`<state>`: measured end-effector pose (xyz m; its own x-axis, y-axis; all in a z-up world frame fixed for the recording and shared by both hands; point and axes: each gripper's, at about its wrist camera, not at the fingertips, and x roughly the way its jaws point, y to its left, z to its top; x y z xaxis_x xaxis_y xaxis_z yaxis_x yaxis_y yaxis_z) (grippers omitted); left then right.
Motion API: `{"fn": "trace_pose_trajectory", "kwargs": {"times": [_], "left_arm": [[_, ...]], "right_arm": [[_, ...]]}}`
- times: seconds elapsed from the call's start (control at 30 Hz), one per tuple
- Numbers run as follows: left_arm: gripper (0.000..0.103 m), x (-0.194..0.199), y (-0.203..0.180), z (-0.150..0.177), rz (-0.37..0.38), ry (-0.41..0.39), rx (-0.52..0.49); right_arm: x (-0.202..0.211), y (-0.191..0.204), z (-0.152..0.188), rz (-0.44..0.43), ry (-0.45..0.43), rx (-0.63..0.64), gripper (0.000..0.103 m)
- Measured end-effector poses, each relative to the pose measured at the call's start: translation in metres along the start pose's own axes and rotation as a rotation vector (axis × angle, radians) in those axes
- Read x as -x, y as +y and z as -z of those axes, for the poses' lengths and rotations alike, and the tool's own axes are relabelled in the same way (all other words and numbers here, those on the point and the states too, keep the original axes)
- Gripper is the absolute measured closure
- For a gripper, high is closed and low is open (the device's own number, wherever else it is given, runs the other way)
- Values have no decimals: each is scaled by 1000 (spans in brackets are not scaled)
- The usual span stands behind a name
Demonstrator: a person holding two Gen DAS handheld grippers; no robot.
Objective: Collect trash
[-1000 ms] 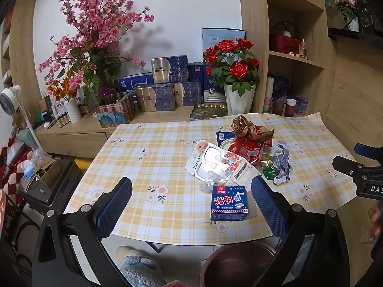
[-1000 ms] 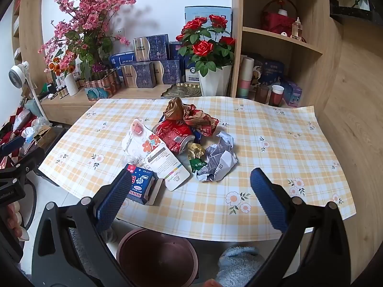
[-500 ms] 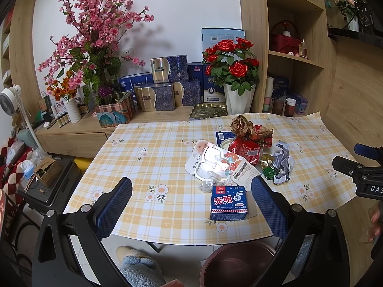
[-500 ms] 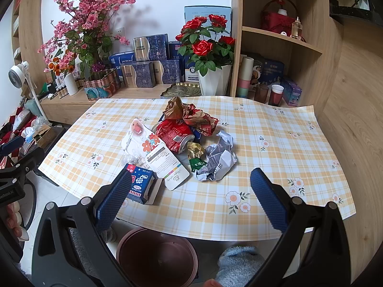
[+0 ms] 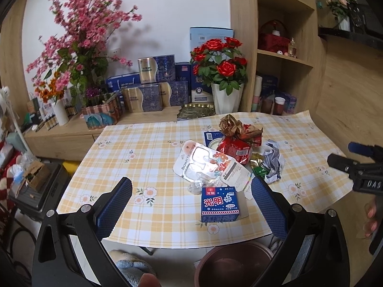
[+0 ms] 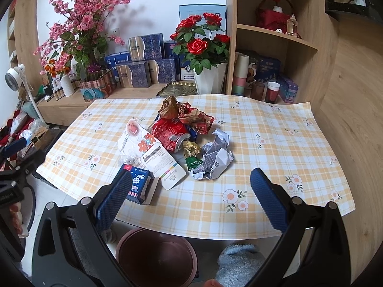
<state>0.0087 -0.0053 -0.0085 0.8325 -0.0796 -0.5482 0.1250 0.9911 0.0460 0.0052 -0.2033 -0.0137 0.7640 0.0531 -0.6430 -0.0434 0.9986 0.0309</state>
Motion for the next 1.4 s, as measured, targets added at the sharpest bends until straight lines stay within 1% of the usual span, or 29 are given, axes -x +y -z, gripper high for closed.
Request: {"fn": "trace_pose_trajectory", "kwargs": {"times": [0.13,0.3,0.53,0.9,1.4], "left_arm": [[5,1,-6,-1,6,-16,-26],[5,2,-5,-4,27,-20,-5],[5,5,-1,-6,24,-20,12],[5,9,2,-6,9,-20,13],[5,7,0,-5,20,-12,9]], "right_arm": [[-1,-3,1,4,11,-4,6],[-1,-5,1,7,15,-10,6],[-2,-5,2,-1,14,-7,6],[-4,2,2,-24,16,2,6],[-6,5,2,-31,22,6,6]]}}
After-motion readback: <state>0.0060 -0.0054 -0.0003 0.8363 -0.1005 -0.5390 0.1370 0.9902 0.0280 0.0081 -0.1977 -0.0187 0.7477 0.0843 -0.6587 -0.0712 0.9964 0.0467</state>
